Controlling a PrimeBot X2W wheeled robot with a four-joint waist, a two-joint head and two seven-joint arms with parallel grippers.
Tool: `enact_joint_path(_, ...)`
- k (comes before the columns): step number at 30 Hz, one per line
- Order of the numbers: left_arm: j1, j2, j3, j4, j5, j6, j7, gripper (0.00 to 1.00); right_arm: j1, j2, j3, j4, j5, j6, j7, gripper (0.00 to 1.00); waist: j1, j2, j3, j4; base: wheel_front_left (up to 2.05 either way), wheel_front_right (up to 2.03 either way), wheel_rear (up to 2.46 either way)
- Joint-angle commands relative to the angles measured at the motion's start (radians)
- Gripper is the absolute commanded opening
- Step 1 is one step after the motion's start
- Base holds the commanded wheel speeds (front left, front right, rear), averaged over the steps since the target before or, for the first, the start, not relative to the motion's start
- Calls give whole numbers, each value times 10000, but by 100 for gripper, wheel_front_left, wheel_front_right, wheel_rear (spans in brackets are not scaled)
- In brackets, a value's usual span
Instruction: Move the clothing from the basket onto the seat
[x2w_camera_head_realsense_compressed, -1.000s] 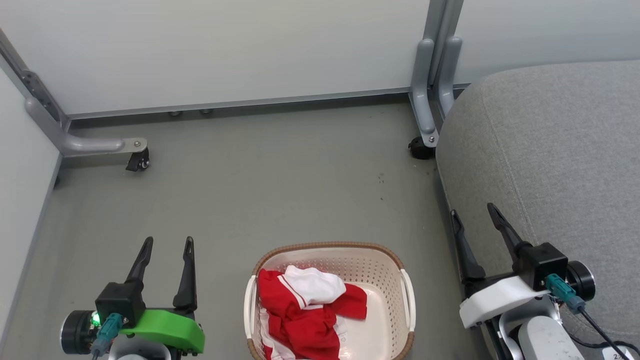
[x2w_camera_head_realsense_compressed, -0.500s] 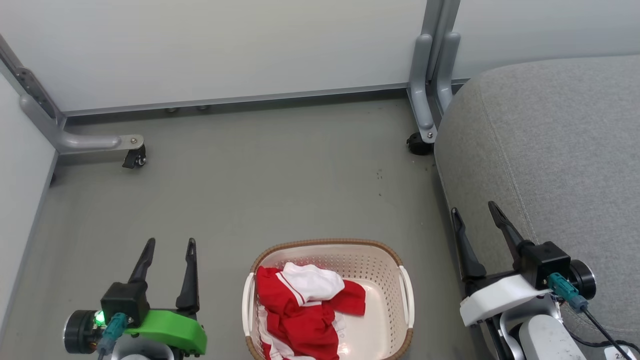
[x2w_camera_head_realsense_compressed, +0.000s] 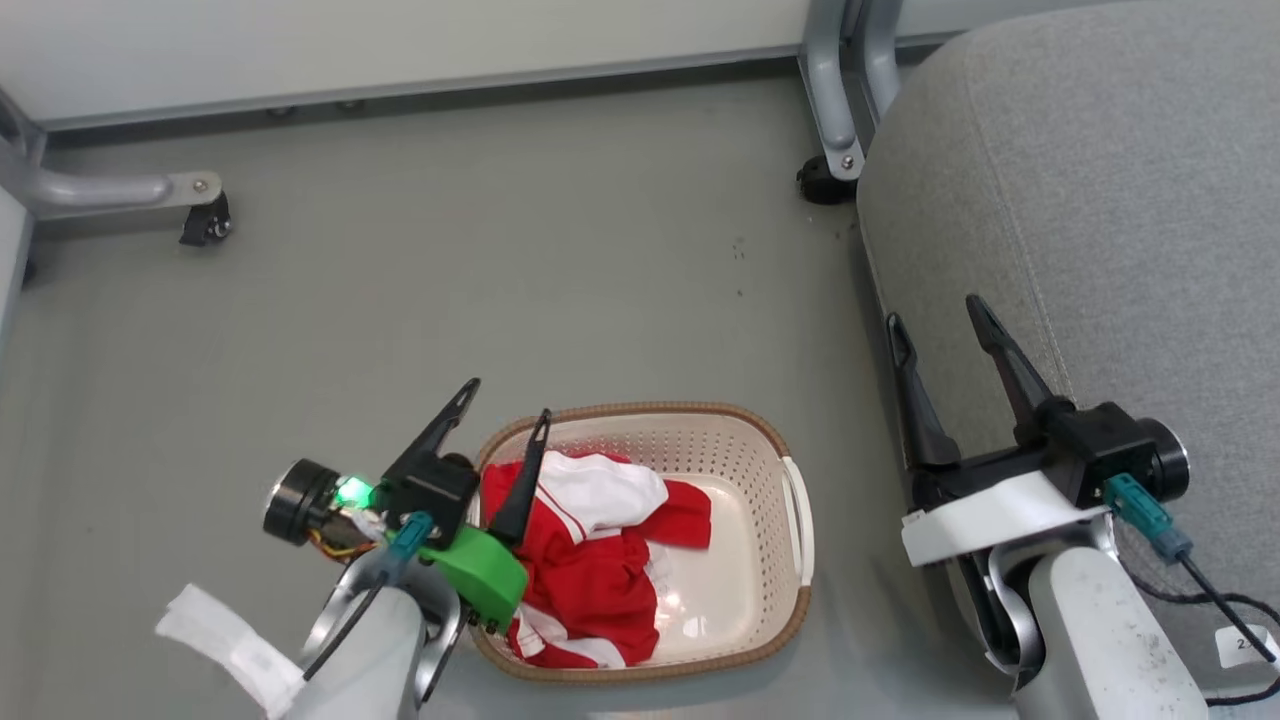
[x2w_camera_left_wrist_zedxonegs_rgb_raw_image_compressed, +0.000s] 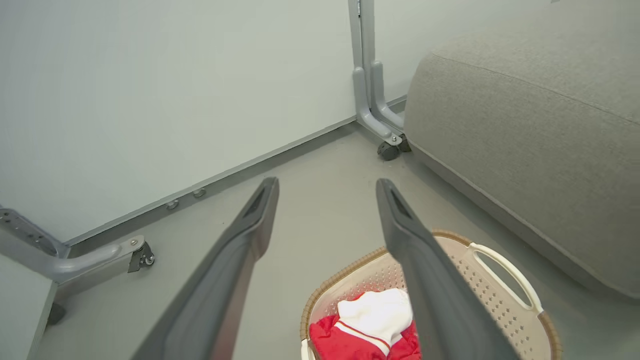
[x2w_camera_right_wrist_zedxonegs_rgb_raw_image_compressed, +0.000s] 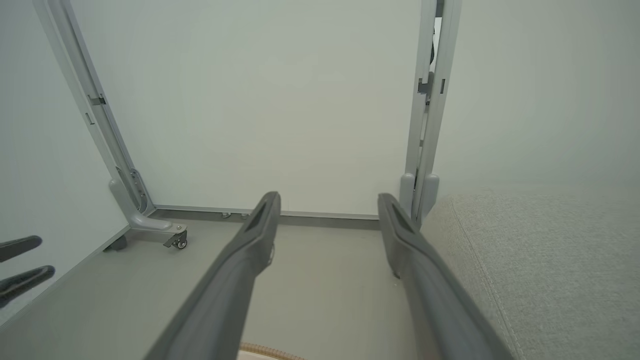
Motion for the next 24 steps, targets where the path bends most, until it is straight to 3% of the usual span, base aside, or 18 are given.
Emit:
enact_joint_path(1,-479,71,-311,260,112,10,-6,100,-328,-24,48,-173,62,1,-33,100,0,-1,1146,-347,0,0,0)
enact_joint_path(11,-2590,243,-2695,2694,816,12,-6,100,-1418,-24,296,-1034,348,1,-33,100,0,-1,3211,-979,0,0,0)
enact_joint_path(24,-4908,89,-4010,5672,2106,198,522,100,-2177,-19,477,-1851,960,1,-33,100,0,-1,5527,-1796,0,0,0)
